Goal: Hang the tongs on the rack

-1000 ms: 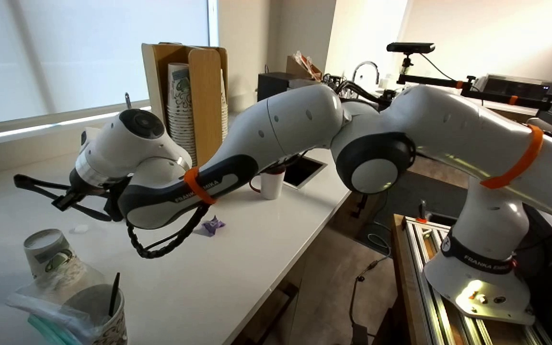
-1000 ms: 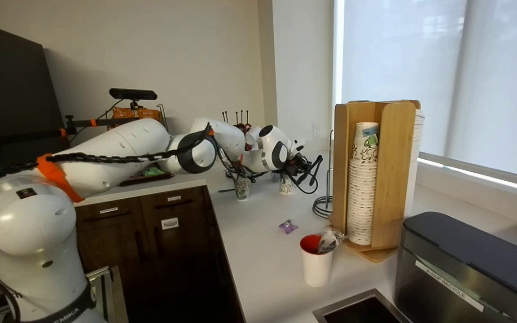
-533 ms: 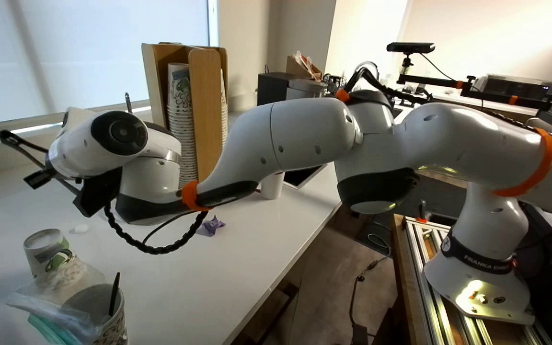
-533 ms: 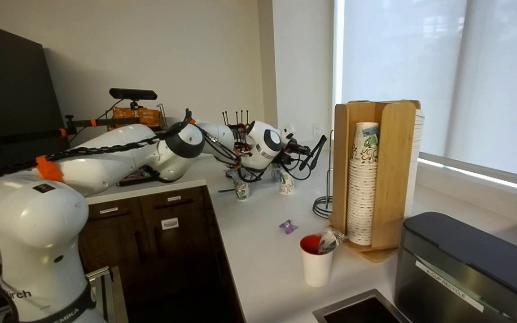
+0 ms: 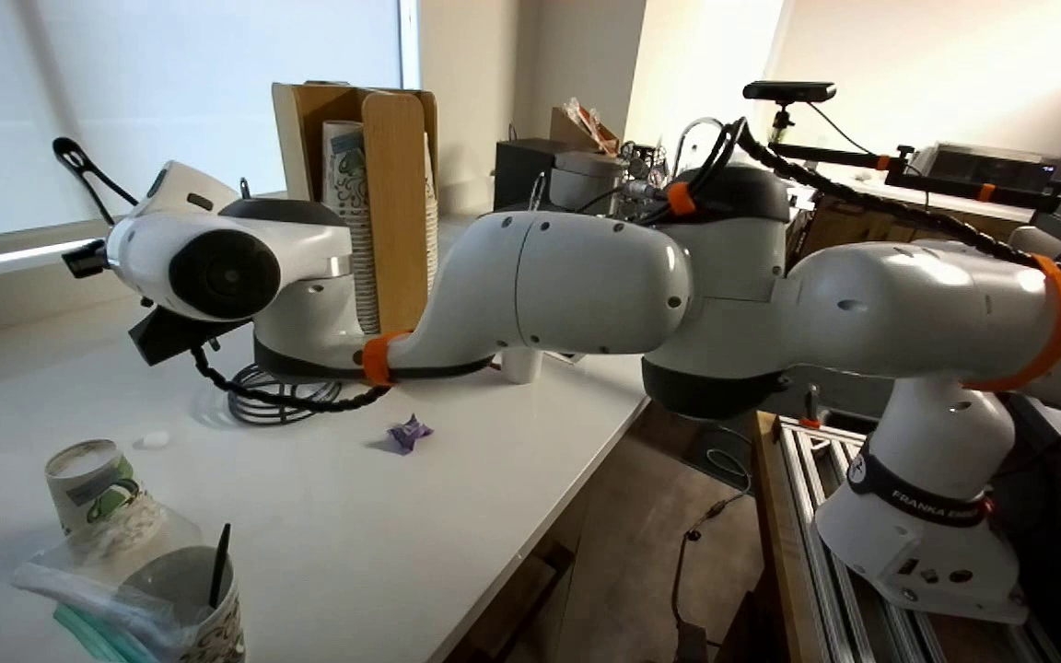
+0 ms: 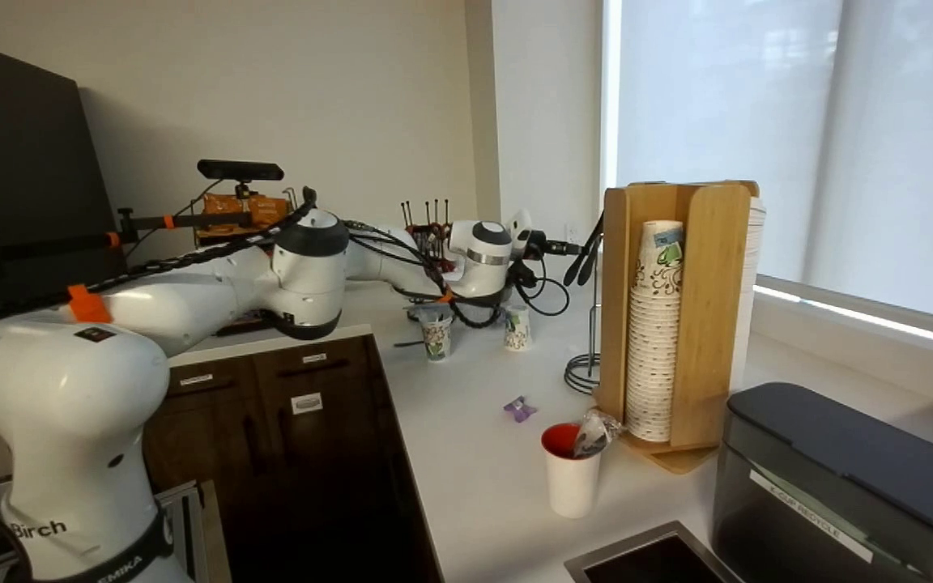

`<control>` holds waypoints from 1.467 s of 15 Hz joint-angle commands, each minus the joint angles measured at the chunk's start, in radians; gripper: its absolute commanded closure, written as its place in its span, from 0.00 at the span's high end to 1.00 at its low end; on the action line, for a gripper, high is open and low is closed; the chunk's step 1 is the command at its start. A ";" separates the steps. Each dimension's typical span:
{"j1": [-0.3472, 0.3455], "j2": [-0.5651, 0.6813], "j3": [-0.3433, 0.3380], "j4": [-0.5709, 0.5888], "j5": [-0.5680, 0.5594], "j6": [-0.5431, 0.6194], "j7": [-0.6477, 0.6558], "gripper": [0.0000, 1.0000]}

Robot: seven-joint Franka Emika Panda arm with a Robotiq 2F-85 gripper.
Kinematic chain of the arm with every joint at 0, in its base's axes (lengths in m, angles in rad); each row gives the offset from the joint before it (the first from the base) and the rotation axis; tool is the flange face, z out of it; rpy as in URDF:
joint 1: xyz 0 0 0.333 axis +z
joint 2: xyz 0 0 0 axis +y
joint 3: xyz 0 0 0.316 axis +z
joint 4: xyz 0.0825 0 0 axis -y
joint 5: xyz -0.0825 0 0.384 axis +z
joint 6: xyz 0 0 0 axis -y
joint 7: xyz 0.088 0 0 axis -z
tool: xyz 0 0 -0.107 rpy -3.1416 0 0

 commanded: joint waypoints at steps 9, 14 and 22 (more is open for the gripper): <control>0.117 0.065 -0.175 -0.090 -0.010 -0.128 0.200 0.02; 0.240 0.102 -0.237 -0.156 -0.026 -0.376 0.249 0.02; 0.310 0.075 -0.182 -0.266 -0.162 -0.519 0.327 0.02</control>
